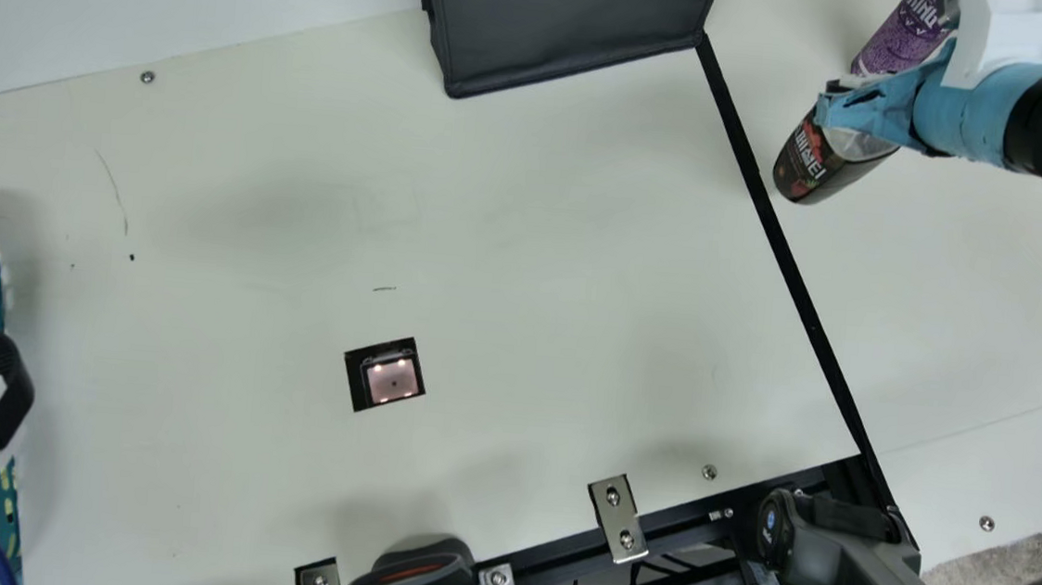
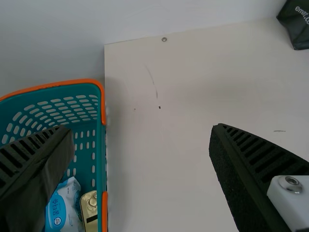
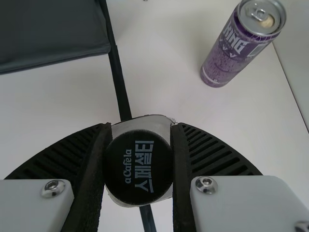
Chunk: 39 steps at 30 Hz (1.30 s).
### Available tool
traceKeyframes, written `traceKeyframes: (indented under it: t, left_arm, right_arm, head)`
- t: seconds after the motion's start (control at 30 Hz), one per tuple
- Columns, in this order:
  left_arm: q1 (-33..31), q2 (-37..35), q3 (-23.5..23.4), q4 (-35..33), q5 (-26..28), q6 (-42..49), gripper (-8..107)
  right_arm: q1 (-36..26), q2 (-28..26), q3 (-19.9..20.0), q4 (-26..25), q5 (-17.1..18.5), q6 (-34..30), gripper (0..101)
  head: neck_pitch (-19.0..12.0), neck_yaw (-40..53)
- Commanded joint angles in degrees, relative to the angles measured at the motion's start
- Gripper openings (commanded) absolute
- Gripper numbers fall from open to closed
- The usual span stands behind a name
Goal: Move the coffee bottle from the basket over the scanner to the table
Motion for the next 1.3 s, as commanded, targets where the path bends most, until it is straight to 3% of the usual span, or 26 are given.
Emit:
traceKeyframes:
  t: [0.0, 0.7, 1.27]
  left_arm:
    - [0.0, 0.0, 0.0, 0.0, 0.0, 0.0, 90]
    - [0.0, 0.0, 0.0, 0.0, 0.0, 0.0, 90]
    - [0.0, 0.0, 0.0, 0.0, 0.0, 0.0, 90]
  right_arm:
    - [0.0, 1.5, -0.6, 0.2, -0.7, -0.1, 0]
    - [3.1, 16.5, -7.5, -5.0, -9.4, 7.6, 0]
    - [4.5, 25.2, -14.1, -8.1, -11.6, 13.5, 0]
  head:
    - [-1.7, -0.1]
    - [-1.7, -0.1]
    - [-1.7, -0.1]
